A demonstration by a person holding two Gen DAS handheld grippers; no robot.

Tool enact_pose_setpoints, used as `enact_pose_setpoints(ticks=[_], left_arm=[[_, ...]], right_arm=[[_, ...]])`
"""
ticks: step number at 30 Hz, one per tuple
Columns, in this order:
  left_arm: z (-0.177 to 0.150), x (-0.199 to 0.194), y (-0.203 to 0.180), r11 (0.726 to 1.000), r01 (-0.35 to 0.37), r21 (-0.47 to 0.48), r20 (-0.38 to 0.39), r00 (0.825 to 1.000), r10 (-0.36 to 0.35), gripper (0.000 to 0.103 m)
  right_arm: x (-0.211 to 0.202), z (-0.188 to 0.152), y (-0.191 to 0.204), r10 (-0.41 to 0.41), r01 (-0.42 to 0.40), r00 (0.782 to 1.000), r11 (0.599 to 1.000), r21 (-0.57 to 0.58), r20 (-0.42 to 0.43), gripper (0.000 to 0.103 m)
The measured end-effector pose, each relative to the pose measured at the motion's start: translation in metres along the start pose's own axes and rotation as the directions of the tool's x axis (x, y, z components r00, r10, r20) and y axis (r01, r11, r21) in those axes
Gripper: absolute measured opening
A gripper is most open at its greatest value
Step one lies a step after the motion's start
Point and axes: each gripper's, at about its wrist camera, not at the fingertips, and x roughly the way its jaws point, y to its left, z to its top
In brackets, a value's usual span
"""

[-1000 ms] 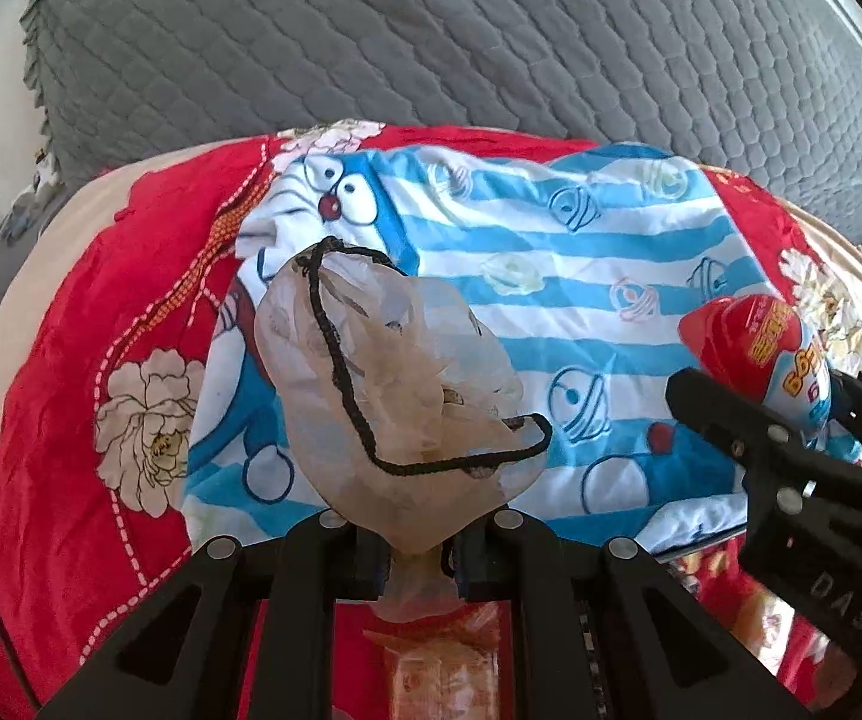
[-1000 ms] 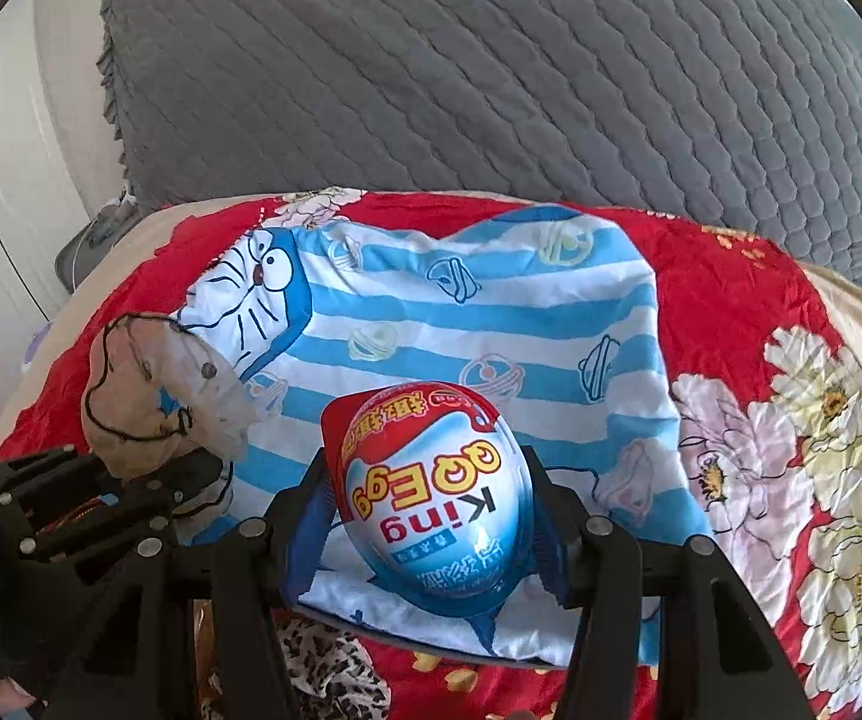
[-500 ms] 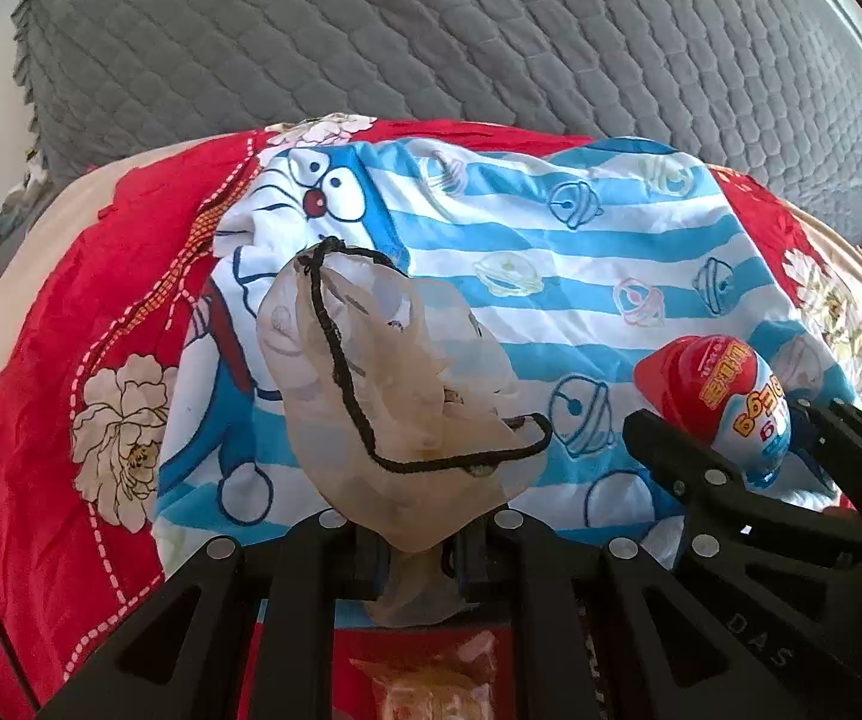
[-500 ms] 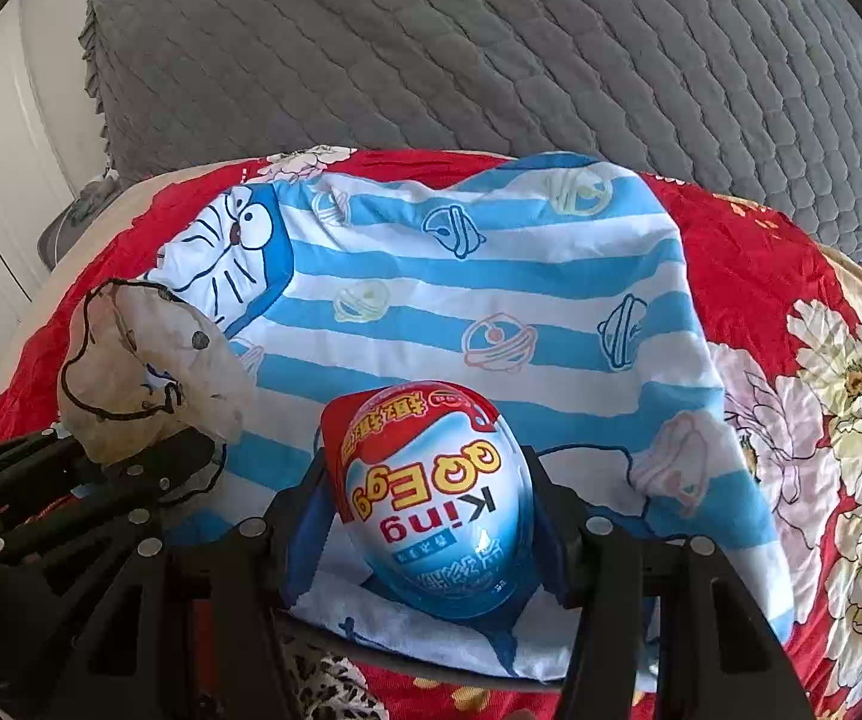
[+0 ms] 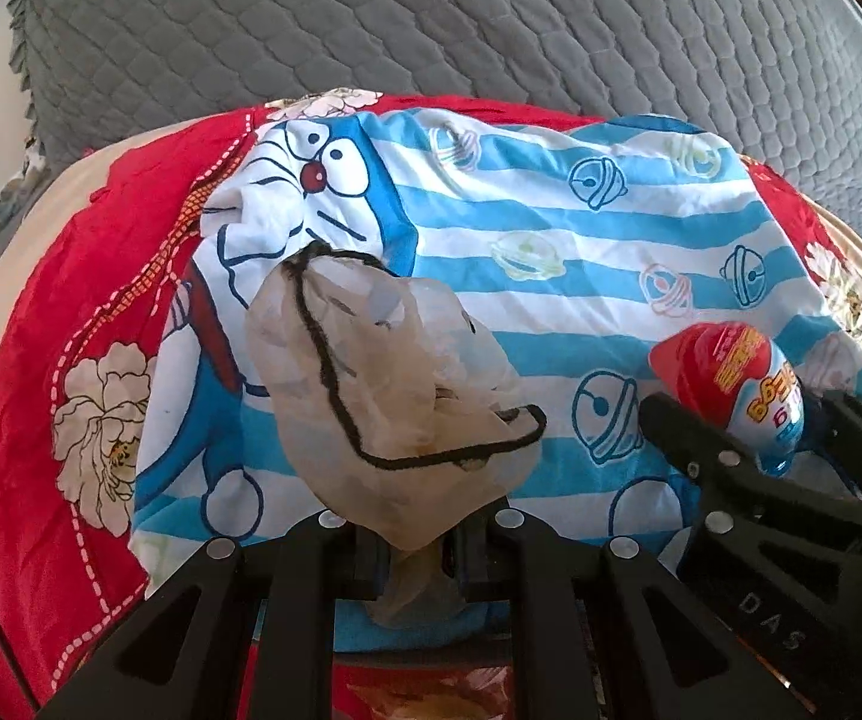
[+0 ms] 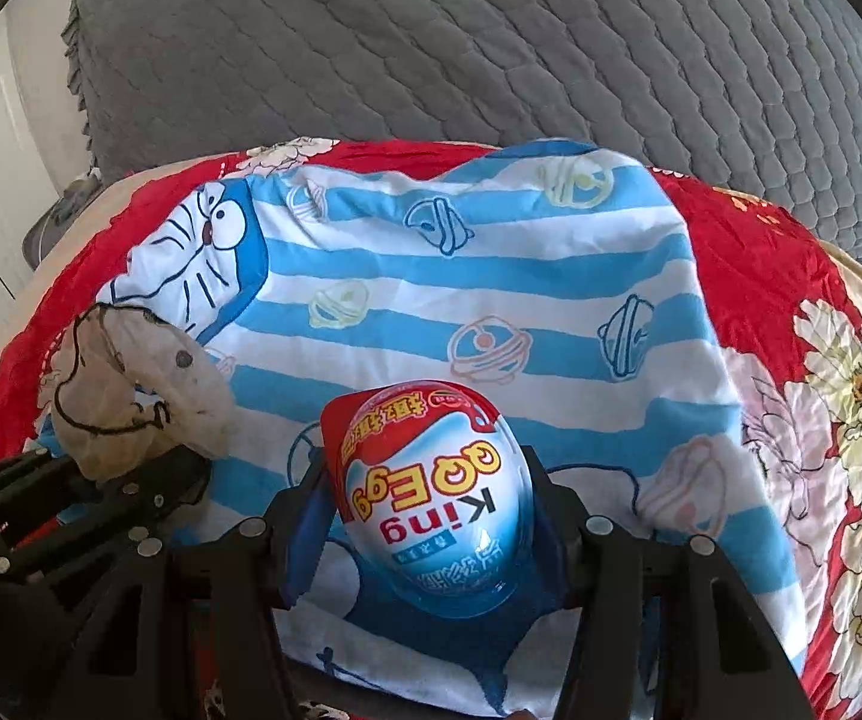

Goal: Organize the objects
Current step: 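Lower the scrunchie onto the shirt and open left tool while right tool releases the egg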

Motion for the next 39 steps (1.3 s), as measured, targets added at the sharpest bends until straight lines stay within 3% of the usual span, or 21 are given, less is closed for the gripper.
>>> enact_pose_setpoints(ticks=[7, 16, 23, 31, 39], left_arm=[[-0.002, 0.003, 0.002, 1.000, 0.002, 0.004, -0.003, 1.000, -0.002, 0.016], [-0.006, -0.001, 0.003, 1.000, -0.013, 0.010, 0.016, 1.000, 0.013, 0.022], [-0.010, -0.005, 0.007, 1.000, -0.003, 0.014, 0.019, 1.000, 0.003, 0.035], [-0.012, -0.011, 0.013, 1.000, 0.014, -0.009, 0.011, 1.000, -0.014, 0.047], [-0.011, -0.016, 0.016, 1.000, 0.004, -0.014, 0.006, 1.000, -0.004, 0.061]], right_arm=[[0.007, -0.007, 0.004, -0.046, 0.046, 0.999, 0.999, -0.022, -0.005, 0.057], [0.007, -0.006, 0.003, -0.046, 0.046, 0.999, 0.999, -0.007, 0.000, 0.058], [0.006, -0.006, 0.000, -0.032, 0.032, 0.999, 0.999, 0.003, -0.001, 0.058], [0.004, -0.009, 0.000, -0.030, 0.029, 0.999, 1.000, -0.010, -0.012, 0.074], [0.001, -0.013, -0.002, -0.033, 0.033, 0.999, 0.999, -0.003, -0.017, 0.076]])
